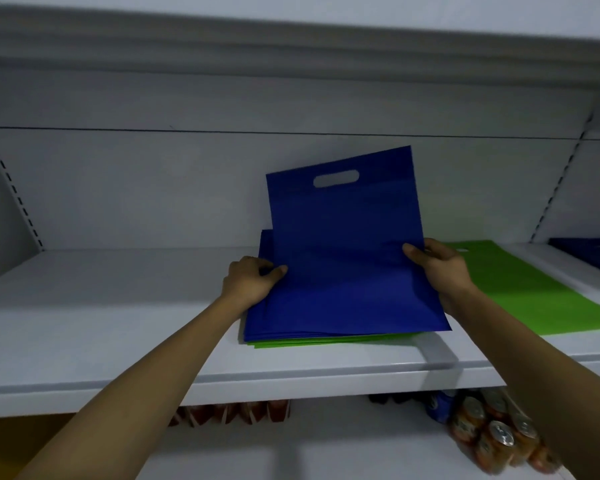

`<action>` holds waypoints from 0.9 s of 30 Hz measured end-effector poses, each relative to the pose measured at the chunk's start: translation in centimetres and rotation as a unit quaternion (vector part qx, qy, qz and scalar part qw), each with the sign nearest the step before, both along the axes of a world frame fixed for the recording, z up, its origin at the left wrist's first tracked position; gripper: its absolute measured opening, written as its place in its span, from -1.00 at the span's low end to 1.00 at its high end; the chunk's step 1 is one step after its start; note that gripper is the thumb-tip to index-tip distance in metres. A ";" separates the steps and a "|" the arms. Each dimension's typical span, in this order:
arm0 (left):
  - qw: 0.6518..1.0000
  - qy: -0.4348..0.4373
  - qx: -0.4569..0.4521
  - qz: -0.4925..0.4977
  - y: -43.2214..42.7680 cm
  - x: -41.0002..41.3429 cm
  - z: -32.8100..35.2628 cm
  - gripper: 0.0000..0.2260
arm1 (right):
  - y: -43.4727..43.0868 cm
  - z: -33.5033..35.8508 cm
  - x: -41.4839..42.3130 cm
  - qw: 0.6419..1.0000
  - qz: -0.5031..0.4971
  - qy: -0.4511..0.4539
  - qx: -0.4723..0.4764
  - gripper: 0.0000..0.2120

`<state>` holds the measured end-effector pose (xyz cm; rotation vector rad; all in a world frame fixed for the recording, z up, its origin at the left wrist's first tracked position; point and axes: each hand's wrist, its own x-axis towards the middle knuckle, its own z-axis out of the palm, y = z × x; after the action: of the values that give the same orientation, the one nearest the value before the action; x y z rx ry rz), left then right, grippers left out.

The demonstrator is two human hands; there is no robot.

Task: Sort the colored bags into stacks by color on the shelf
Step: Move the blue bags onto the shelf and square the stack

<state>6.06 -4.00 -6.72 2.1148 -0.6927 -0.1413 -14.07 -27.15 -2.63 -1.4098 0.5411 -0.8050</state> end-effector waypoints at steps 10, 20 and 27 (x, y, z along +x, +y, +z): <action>0.991 -0.064 -0.119 -0.018 -5.3 -4.6 2.7 -0.89 | -3.3 0.3 -4.3 0.999 -0.030 -0.027 -0.003 -0.94; 0.985 -0.076 -0.151 -0.036 -17.2 -14.9 4.9 -0.89 | -11.5 1.2 -16.9 0.994 -0.099 0.031 -0.023 -0.94; 0.979 -0.078 -0.143 -0.122 -28.3 -26.7 4.9 -0.90 | -19.0 0.8 -30.9 0.977 -0.205 0.051 -0.041 -0.93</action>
<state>-20.63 -32.26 -1.79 1.7738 -1.0028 -0.0075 -44.97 -46.15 -1.85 -1.4415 0.9061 -1.0968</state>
